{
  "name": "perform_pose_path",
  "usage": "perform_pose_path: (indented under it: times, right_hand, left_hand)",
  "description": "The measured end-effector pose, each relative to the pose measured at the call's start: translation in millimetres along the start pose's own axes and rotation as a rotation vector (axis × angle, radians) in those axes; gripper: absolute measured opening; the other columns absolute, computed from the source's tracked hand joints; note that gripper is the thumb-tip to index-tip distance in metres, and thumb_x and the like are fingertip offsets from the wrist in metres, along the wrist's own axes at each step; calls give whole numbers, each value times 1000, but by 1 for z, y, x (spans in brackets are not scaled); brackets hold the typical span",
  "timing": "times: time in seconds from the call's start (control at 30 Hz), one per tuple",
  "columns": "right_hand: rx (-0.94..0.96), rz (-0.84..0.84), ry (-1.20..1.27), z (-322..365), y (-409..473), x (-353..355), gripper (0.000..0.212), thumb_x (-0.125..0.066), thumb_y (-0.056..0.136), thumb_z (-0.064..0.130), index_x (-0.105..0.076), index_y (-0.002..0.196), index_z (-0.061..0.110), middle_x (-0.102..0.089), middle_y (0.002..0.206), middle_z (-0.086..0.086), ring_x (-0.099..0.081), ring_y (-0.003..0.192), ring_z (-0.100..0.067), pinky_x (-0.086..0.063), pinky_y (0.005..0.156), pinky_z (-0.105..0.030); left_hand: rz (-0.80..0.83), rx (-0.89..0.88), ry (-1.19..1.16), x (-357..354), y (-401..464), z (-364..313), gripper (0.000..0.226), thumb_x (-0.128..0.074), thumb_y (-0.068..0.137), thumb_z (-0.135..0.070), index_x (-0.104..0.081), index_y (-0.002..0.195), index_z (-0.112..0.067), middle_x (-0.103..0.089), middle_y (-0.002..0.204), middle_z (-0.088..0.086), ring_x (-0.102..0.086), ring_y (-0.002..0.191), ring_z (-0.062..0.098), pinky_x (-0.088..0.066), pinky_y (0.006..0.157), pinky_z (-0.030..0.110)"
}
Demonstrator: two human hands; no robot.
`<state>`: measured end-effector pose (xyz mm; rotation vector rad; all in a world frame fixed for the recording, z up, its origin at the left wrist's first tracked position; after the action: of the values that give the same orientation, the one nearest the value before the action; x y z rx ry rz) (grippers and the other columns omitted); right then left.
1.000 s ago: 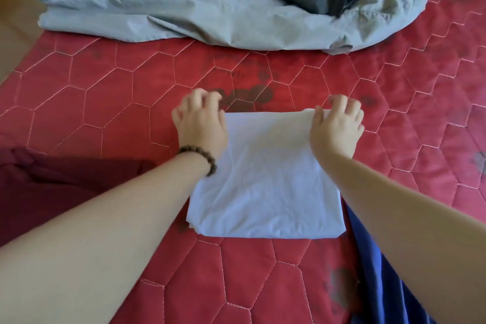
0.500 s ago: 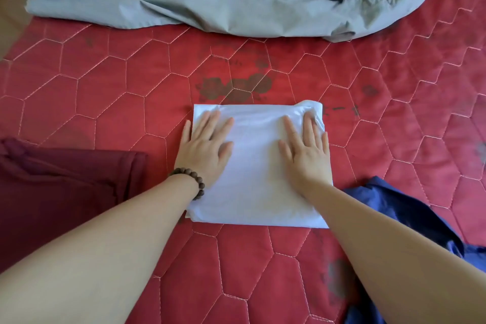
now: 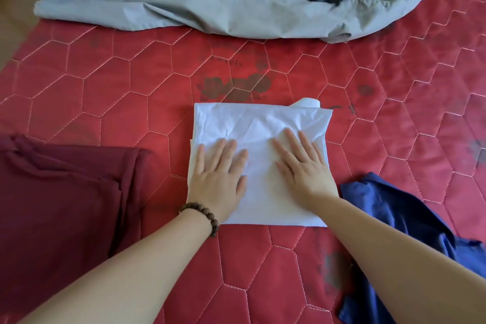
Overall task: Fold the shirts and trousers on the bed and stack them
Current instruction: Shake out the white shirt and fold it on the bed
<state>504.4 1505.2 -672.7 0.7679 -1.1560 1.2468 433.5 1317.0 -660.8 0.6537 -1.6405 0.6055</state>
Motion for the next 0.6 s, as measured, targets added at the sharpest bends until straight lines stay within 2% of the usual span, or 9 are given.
perform_pose_path:
  times: [0.07,0.13,0.23,0.3,0.33,0.4,0.47,0.53,0.6]
  right_hand:
    - [59,-1,-25,-12,5,16,53,-43,98,18,-31,148,29,-17,159,9,-14,147,-18,-20,115,-38]
    - [122,53,-133,-30,9,39,74,-44,85,-3,-26,150,28,-17,159,6,-16,147,-18,-24,114,-40]
    - [234,204,-402,-54,12,60,89,-26,78,-4,10,148,38,16,157,11,11,146,-13,-3,120,-42]
    - [269,280,-487,-60,13,62,90,-24,82,-2,30,138,43,32,150,13,20,143,-12,3,120,-45]
    - [273,299,-504,-61,14,61,91,-27,85,-2,35,135,44,33,150,13,21,144,-13,4,120,-47]
    - [268,311,-509,-60,16,59,93,-31,89,-3,36,132,45,29,154,13,17,146,-14,4,120,-46]
    - [246,312,-472,-59,16,58,92,-32,91,-4,31,135,46,22,157,14,15,146,-13,4,120,-45]
    - [227,320,-428,-60,15,58,91,-31,90,-5,27,137,47,18,158,16,14,146,-10,3,120,-45]
    - [237,337,-420,-60,14,59,94,-33,90,-7,26,138,48,18,158,17,14,146,-10,2,120,-45]
  left_hand:
    - [-72,-71,-9,4,-1,-20,47,-71,74,-14,-64,120,-7,-55,133,18,-46,132,35,-33,109,57]
    - [-96,-246,-72,1,-11,-53,50,-72,73,-22,-64,120,-6,-56,132,19,-48,129,36,-36,107,55]
    - [147,-367,-85,-8,-25,-103,72,-52,85,-48,-36,145,-10,-24,153,21,-18,144,40,-13,115,60]
    - [295,-300,31,-20,-25,-124,76,-42,92,-47,-11,151,-12,0,157,20,5,144,44,9,110,67]
    - [302,-247,64,-23,-22,-130,73,-40,94,-43,-8,151,-12,1,157,20,7,143,44,13,106,69]
    - [268,-161,68,-24,-15,-137,65,-46,93,-35,-19,148,-13,-13,154,17,-6,143,43,4,107,72]
    - [212,-122,54,-18,-10,-136,55,-59,84,-27,-44,136,-16,-41,143,11,-33,136,38,-20,106,69]
    - [94,-128,-1,-7,-9,-133,42,-73,70,-25,-66,112,-18,-63,119,2,-57,118,29,-43,96,59]
    - [-60,-143,-213,3,-9,-125,31,-73,68,-22,-71,99,-18,-71,103,-2,-65,103,23,-51,90,50]
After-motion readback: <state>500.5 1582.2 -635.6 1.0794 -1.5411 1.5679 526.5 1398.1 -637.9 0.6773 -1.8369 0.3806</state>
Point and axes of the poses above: each hand's wrist, its own y-axis towards the middle knuckle, its own x-axis out of the back of the hand, z = x × y, the point moved 3 cm from there along y, towards the middle knuckle
